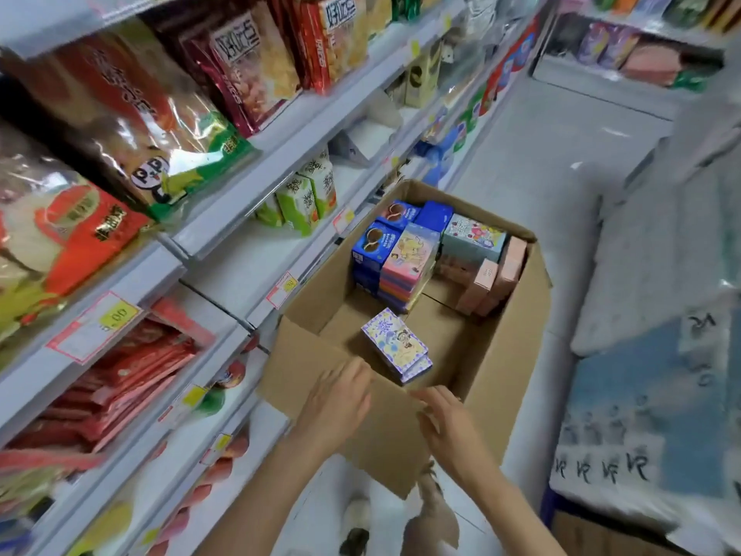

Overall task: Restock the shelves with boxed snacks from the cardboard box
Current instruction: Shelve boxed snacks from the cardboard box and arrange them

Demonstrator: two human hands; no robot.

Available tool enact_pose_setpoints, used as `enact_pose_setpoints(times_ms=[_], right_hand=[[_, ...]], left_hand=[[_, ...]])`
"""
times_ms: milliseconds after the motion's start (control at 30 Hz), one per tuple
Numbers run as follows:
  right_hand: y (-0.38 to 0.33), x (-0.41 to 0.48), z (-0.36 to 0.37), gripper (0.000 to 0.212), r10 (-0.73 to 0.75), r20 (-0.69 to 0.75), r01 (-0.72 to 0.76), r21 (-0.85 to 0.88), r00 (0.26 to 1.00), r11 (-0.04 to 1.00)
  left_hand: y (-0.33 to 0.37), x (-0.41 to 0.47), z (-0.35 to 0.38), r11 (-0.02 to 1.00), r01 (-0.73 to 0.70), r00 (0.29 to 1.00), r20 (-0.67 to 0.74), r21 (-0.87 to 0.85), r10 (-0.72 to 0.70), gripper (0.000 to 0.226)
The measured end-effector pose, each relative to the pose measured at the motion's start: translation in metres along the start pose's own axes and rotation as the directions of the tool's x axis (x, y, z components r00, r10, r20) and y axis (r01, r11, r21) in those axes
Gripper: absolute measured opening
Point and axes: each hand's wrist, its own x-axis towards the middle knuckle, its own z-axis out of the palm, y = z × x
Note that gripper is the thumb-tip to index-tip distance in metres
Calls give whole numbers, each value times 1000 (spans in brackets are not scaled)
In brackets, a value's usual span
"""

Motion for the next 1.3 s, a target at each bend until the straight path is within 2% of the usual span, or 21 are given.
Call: enact_pose_setpoints(times_ms=[200,300,367,433,533,600,667,767,833,1033,1200,1267,1300], right_hand=[[48,93,-12,42,44,151,-46,15,988,999],[70,147,1,40,132,221,-131,-22,966,991],[85,181,17,46,207,293,-186,-98,934,978],[101,210,35,59,304,342,-244,-207,889,947],[123,238,60,92,478,360,-404,-264,802,876],[132,246,77,115,507,357,-412,-311,785,856],[136,248,94,129,501,351,-374,-370,792,851],[134,245,113,125,449,328,-301,-413,831,860],[133,243,118,117,416,285,-287,-401,863,870],[139,250,112,113,530,310,-439,-320,789,840],[143,237,116,117,426,283,-283,-430,859,857],[143,240,110,117,418,304,-297,-374,856,879],[142,242,105,116,419,310,-333,-293,853,896]], left_hand=[[0,71,24,992,105,992,74,-65,-100,27],[-6,94,37,975,202,976,96,-93,-193,14],[-12,103,47,957,263,963,100,-120,-252,16],[-19,110,57,943,309,949,101,-123,-298,17],[-28,119,69,915,384,922,102,-122,-373,28],[-34,124,77,905,411,910,115,-109,-400,28],[-40,126,83,887,450,889,146,-104,-434,32],[-45,130,86,853,511,851,201,-103,-485,36],[-45,135,88,812,572,809,250,-120,-532,28],[-37,153,100,765,637,740,351,-93,-573,25],[-30,162,105,765,638,735,371,-92,-568,25],[-30,163,108,745,655,725,383,-126,-573,23],[-30,163,109,722,676,713,379,-145,-591,23]])
